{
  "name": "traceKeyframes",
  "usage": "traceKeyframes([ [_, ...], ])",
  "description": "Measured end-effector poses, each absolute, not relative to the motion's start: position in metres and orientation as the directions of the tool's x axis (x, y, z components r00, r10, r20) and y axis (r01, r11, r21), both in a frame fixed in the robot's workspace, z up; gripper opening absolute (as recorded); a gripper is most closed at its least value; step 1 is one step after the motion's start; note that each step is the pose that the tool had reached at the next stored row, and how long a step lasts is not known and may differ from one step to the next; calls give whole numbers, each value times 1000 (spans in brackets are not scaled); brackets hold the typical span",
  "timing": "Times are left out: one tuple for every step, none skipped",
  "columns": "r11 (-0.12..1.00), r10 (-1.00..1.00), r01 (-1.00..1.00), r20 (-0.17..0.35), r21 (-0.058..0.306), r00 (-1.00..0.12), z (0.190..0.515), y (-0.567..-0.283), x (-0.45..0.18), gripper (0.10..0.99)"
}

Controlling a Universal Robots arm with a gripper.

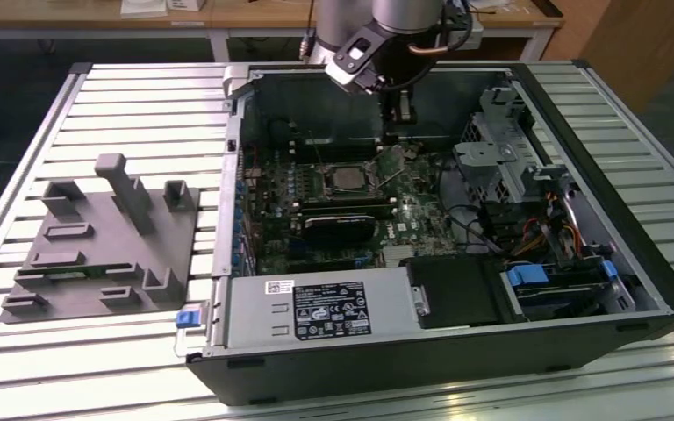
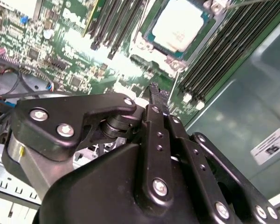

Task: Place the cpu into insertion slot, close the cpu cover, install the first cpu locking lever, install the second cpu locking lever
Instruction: 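Close the cpu cover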

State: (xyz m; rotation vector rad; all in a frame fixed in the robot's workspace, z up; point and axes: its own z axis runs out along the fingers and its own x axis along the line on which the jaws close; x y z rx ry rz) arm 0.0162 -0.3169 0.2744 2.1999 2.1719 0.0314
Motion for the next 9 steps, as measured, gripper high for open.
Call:
traceKeyframes([
  [-12,1000,999,-21,50,13,274,-317,18,106],
  [-12,1000,999,-21,50,13,274,-317,21,106],
  [-12,1000,999,-21,50,13,274,-317,23,106],
  [-12,1000,999,-21,50,13,274,-317,25,106],
  [-12,1000,999,-21,50,13,274,-317,27,106],
  [-12,1000,999,-21,50,13,274,-317,29,106],
  [-12,1000,999,-21,50,13,274,-317,31,106],
  [-12,1000,999,-21,50,13,274,-317,34,106],
  [-12,1000,999,-21,50,13,274,-317,36,106],
])
